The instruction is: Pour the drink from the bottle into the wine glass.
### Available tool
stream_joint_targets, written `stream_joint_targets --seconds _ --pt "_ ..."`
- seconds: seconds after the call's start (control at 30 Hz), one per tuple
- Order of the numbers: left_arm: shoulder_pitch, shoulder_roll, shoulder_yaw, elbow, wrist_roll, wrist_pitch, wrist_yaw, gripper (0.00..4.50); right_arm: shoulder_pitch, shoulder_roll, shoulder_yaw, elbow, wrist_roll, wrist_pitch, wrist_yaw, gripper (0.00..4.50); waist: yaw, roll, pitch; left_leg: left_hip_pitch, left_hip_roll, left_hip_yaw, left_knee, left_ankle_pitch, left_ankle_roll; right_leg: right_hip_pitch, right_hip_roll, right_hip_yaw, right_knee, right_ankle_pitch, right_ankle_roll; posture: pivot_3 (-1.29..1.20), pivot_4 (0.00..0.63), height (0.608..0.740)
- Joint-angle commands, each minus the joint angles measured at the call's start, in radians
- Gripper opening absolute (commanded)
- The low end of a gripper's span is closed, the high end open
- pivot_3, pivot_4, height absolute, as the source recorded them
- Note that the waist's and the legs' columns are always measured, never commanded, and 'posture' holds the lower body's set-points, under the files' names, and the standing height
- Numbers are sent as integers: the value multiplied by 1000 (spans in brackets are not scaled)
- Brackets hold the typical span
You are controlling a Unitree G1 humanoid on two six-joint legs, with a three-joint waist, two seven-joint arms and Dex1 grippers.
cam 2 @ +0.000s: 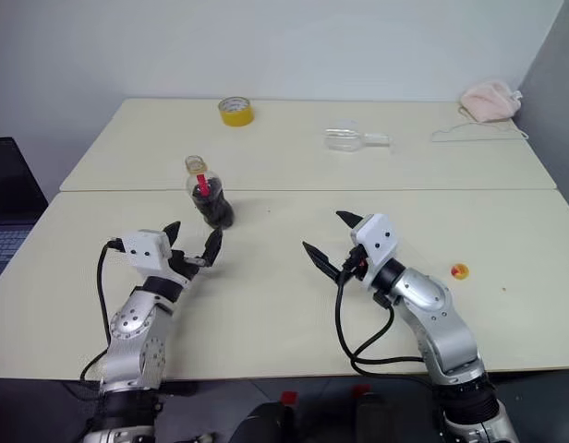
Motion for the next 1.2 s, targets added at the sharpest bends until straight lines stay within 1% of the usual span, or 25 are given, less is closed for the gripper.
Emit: stream_joint_targets --seconds 0.03,0.37,0.77,0.97,1.2 --pt "22 3 -19 -128 -20 42 0 4473 13 10 -42 7 1 -65 -6 4500 4 0 0 0 0 0 0 0 0 0 0 0 0 0 0 0 150 740" --pt "58 17 -58 -226 -34 121 -35 4473 76 0 -47 42 3 -136 26 4500 13 0 0 0 0 1 0 0 0 1 0 0 -1 0 0 0 150 740" --pt "63 18 -83 -258 -40 159 -50 4473 81 -6 -53 54 -4 -147 19 4500 14 0 0 1 0 0 0 0 0 2 0 0 -2 0 0 0 150 740" --pt "81 18 -85 -286 -54 176 -56 4473 92 -1 -101 80 15 -128 -3 4500 14 0 0 1 0 0 0 0 0 3 0 0 -2 0 0 0 150 740" --pt "83 14 -74 -291 -57 182 -50 4473 116 1 -105 80 -9 -149 -15 4500 15 0 0 2 0 0 0 0 0 3 1 0 -3 0 0 0 150 740"
